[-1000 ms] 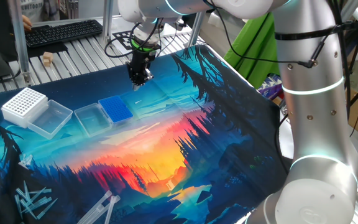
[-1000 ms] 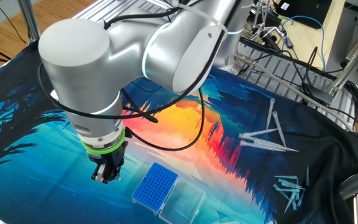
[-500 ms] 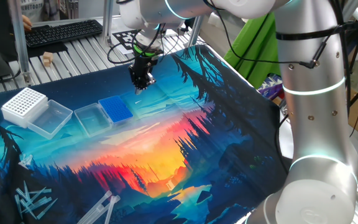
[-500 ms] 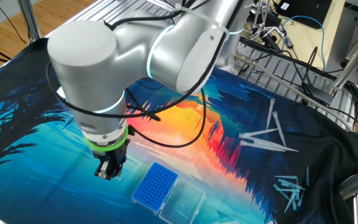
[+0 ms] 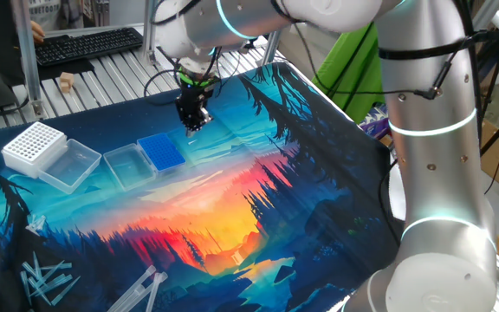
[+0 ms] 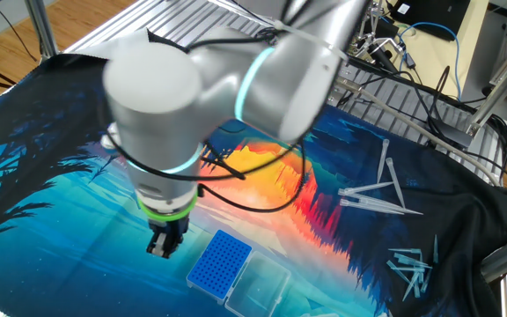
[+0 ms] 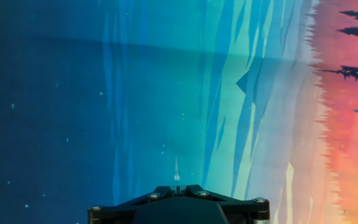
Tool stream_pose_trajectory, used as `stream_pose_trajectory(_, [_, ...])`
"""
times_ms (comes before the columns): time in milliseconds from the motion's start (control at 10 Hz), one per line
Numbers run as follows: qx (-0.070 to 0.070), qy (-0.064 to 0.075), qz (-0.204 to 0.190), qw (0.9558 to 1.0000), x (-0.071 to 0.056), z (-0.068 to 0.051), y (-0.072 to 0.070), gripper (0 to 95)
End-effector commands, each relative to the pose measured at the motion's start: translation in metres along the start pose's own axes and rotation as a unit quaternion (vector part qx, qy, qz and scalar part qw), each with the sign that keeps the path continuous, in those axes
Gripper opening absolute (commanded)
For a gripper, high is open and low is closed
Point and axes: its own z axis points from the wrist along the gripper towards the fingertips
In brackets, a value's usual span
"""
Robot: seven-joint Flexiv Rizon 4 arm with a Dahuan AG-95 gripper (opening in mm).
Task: Insert a small pipette tip into the holder for small pipette tips
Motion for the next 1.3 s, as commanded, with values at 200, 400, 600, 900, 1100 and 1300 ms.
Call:
stream_pose_trajectory(200, [0.001,-0.018,-0.009,0.9998,-0.0003,-0.0005,-0.0011,0.0])
stream_pose_trajectory(400, [0.000,-0.032,-0.012,0.9994,-0.0003,-0.0005,-0.0011,0.0])
stream_pose_trajectory(600, [-0.006,-0.041,-0.015,0.9990,-0.0003,-0.0005,-0.0011,0.0])
stream_pose_trajectory(900, [-0.016,-0.060,-0.016,0.9979,-0.0002,-0.0004,-0.0011,0.0])
stream_pose_trajectory(1100, [-0.021,-0.070,-0.018,0.9972,-0.0002,-0.0004,-0.0010,0.0])
stream_pose_trajectory(1300, [-0.026,-0.083,-0.023,0.9960,-0.0002,-0.0004,-0.0010,0.0])
